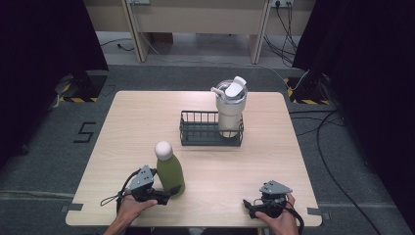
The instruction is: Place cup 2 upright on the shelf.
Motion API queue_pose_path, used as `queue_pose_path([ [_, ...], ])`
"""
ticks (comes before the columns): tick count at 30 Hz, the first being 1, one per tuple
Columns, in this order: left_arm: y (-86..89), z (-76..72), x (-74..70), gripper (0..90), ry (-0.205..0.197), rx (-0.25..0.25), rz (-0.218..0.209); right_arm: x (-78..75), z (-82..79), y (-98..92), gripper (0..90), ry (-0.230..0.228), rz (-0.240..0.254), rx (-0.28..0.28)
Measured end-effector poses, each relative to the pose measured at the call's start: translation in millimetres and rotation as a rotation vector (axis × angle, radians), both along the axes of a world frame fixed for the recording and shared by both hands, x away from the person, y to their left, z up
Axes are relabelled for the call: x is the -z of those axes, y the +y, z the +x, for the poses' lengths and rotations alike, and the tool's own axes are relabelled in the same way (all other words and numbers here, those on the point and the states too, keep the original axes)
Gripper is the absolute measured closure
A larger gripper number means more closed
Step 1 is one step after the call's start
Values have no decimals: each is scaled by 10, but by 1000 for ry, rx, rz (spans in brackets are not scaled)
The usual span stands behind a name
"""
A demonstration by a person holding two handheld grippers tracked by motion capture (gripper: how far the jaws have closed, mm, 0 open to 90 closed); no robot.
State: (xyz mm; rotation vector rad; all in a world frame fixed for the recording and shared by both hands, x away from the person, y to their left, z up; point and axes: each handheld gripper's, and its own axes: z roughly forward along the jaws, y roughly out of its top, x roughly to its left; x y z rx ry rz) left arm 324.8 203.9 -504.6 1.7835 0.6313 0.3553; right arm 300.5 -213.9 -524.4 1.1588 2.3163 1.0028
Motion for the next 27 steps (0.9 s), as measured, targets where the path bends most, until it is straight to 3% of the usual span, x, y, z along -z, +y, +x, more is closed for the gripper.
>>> queue_pose_path([
  [18, -77, 42, 30, 198, -21, -6, 6, 1, -5, 1, 5, 1, 3, 4],
  [23, -82, 43, 4, 200, -39, -12, 32, 0, -6, 0, 5, 2, 2, 3],
  [27, -79, 65, -55, 200, -32, -12, 11, 1, -6, 0, 5, 1, 2, 2],
])
